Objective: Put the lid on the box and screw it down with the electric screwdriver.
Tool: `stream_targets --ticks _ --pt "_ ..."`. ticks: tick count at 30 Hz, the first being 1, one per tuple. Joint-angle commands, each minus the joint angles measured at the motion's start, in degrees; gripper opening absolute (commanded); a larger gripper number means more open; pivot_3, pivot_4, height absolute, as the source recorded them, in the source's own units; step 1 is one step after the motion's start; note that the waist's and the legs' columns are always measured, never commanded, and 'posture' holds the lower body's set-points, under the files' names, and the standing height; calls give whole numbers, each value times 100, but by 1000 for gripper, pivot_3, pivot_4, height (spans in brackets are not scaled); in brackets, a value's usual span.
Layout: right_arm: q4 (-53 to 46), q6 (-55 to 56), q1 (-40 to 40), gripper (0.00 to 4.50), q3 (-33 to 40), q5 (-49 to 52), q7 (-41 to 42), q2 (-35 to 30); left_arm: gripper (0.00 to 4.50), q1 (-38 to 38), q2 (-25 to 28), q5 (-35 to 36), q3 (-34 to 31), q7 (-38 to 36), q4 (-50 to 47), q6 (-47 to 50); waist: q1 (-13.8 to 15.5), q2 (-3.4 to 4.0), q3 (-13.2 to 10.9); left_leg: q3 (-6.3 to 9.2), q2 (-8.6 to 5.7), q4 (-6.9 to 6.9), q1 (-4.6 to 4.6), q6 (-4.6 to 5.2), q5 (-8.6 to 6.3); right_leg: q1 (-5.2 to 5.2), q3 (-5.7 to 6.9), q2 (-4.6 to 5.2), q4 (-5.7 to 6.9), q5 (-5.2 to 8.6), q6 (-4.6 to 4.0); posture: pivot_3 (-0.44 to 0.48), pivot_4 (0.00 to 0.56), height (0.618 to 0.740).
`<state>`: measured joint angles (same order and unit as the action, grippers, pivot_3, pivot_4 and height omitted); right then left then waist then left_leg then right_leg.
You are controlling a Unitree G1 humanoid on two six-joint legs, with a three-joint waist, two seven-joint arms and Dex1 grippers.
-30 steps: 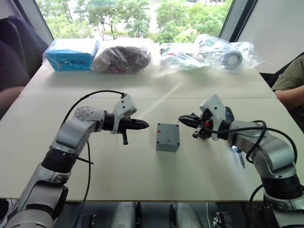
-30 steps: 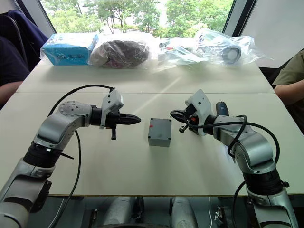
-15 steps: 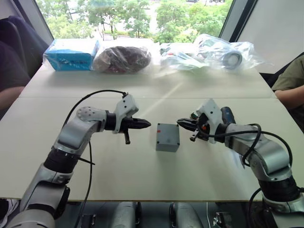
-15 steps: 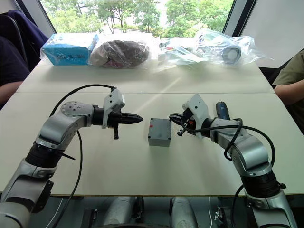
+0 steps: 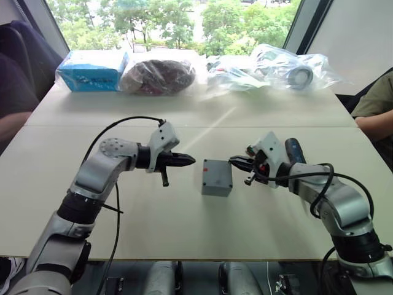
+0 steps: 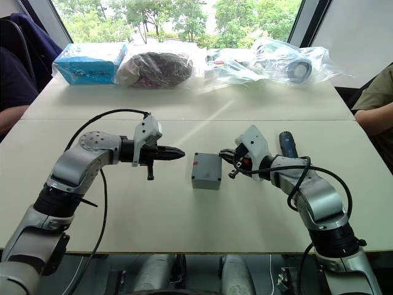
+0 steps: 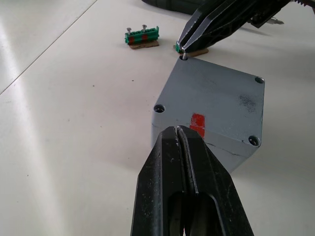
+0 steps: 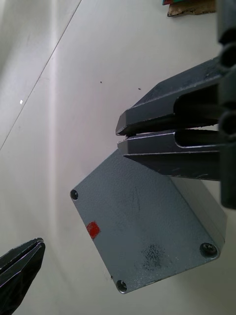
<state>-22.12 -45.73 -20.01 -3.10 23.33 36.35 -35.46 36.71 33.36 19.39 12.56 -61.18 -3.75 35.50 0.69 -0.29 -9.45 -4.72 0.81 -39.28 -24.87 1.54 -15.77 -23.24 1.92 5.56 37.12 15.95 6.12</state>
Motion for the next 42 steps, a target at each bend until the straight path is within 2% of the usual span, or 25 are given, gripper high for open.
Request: stream_targets --ticks 1,2,3,4,6,7,10,13,14,18,22,25,28,32,37,42 --pt "-88 77 -23 86 53 5 13 11 0 80 -44 0 -67 24 -105 -138 1 0 0 0 0 0 0 0 0 0 0 0 0 0 0 0 150 740" --pt "-102 72 -13 86 67 14 22 4 0 63 -57 -11 -62 39 -96 -151 1 0 0 0 0 0 0 0 0 0 0 0 0 0 0 0 150 740" --pt "-114 68 -5 586 78 22 30 -2 0 50 -66 -19 -59 48 -91 -160 0 0 0 0 0 0 0 0 0 0 0 0 0 0 0 0 150 740" --pt "-122 65 1 810 84 28 36 -6 0 41 -69 -23 -58 53 -91 -165 1 0 0 0 0 0 0 0 0 0 0 0 0 0 0 0 150 740" --pt "-170 30 7 1684 120 59 72 -57 0 8 -79 8 -61 53 -134 -146 1 0 0 0 0 0 0 0 0 0 0 0 0 0 0 0 150 740" --pt "-174 -3 -21 1867 163 78 65 -67 0 7 -89 21 -65 51 -137 -145 0 0 0 0 0 0 0 0 0 0 0 0 0 0 0 0 150 740" --pt "-187 -40 -75 3097 257 85 46 -99 0 18 -125 34 -76 62 -138 -142 2 0 0 0 0 0 0 0 0 0 0 0 0 0 0 0 150 740" --pt "-246 -183 -129 4242 491 201 88 -231 0 39 -153 35 -73 65 -150 -148 4 0 0 0 0 0 0 0 0 0 0 0 0 0 0 0 150 740" --pt "-266 -506 -227 4428 890 491 51 -277 0 92 -186 142 -127 41 -238 -84 3 0 0 0 0 0 0 0 0 0 0 0 0 0 0 0 150 740" --pt "157 -2022 -983 4428 2315 1232 -428 -526 0 319 -245 454 -197 -88 -615 85 5 0 -1 0 0 0 -1 0 0 0 -1 2 0 0 0 0 150 740" --pt "853 -3263 -1467 4428 2617 1264 -447 -1495 0 507 -382 614 -172 -40 -829 139 14 0 0 4 1 2 -1 3 -2 4 3 3 -4 0 -1 0 150 740" --pt "1224 -3550 -1353 4428 2120 1213 0 -2490 0 610 -494 646 -51 -73 -942 91 -3 3 -1 -4 -1 5 0 9 -5 1 -4 5 -6 0 -1 0 150 740" --pt "1673 -3922 -1315 4428 1659 1230 232 -2976 0 620 -601 667 8 -102 -1006 86 -35 4 -1 -4 2 7 1 22 -13 -2 -7 2 -6 0 -1 0 150 740" --pt "2389 -4114 -1595 4428 1119 1216 538 -3136 0 504 -690 659 153 -162 -1051 92 -62 6 0 -7 3 6 6 22 -13 -2 -12 1 -2 0 -1 0 150 740" --pt "2971 -3705 -1827 4428 321 1004 988 -3128 0 387 -570 245 590 -164 -1095 -160 -40 8 1 -9 2 6 6 21 -12 -2 -13 0 -5 0 -1 0 150 740" --pt "3522 -3323 -2192 4428 -663 560 1432 -3111 0 283 -661 319 609 -2 -1289 -34 0 7 1 -10 1 5 6 21 -13 -2 -14 2 -5 0 -1 0 150 740"
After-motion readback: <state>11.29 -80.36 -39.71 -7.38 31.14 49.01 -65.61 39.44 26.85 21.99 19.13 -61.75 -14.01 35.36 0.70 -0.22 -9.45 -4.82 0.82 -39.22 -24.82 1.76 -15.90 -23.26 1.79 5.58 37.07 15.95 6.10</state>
